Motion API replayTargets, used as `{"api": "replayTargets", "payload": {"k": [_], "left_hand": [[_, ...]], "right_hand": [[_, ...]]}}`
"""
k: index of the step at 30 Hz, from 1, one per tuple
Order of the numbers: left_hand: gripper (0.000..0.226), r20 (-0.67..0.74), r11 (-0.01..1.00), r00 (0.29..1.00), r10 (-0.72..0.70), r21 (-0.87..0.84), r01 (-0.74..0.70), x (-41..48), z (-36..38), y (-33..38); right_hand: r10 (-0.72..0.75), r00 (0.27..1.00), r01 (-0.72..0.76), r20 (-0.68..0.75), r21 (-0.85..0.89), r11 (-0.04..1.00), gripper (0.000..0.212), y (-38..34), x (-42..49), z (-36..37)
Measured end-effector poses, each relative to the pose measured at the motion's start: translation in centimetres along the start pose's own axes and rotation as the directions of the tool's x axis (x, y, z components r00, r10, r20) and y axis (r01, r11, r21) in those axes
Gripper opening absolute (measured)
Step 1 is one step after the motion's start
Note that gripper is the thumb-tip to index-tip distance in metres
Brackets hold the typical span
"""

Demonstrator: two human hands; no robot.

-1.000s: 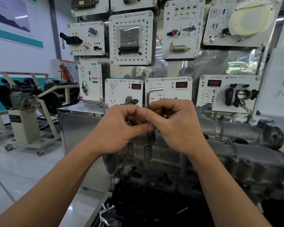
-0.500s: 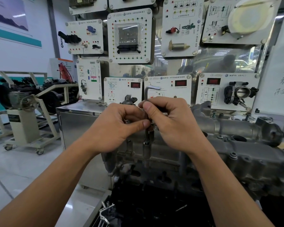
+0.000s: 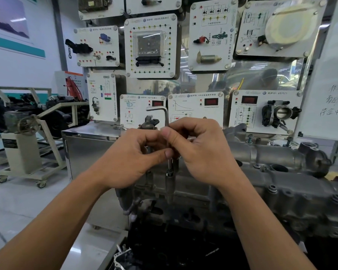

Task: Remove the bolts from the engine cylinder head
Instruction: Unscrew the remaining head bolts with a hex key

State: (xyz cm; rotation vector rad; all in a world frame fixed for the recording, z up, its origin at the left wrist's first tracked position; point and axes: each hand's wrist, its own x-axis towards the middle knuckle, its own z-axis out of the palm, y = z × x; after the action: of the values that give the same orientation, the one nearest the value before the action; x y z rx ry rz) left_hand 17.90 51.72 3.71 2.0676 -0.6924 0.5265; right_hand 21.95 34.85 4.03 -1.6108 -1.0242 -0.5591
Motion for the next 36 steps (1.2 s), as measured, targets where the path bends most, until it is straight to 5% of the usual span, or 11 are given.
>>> {"api": "replayTargets", "payload": {"k": [5,14,25,36], "left_hand": [[0.022,-0.009,0.998,1.0,-0.01,-0.059,0.009,0.1,-0.1,-0.1],[0.023,-0.141,0.998,0.99,0.025,-0.052,-0.032,0.3,0.8,-0.1],[0.025,-0.014,0.997,1.0,-0.001,-0.073,0.0,-0.1,-0.1,0.0],[0.013,-0.107,0.995,0.994,0.037,-0.086,-0.046,0.3,0.7,0.0]], "right_hand": [[0.034,0.996,-0.031,0.078,-0.043,0.999,0.019,-0.1,-0.1,0.0],[0.011,0.995,-0.004,-0.101,0.069,0.998,0.007,-0.3,-0.2,0.3],[-0.004,0.998,0.007,0.058,-0.055,0.998,0.013,-0.3,0.0,0.0],[0.043,0.992,-0.033,-0.119,0.086,0.996,0.006,-0.3,0.0,1.0]]}}
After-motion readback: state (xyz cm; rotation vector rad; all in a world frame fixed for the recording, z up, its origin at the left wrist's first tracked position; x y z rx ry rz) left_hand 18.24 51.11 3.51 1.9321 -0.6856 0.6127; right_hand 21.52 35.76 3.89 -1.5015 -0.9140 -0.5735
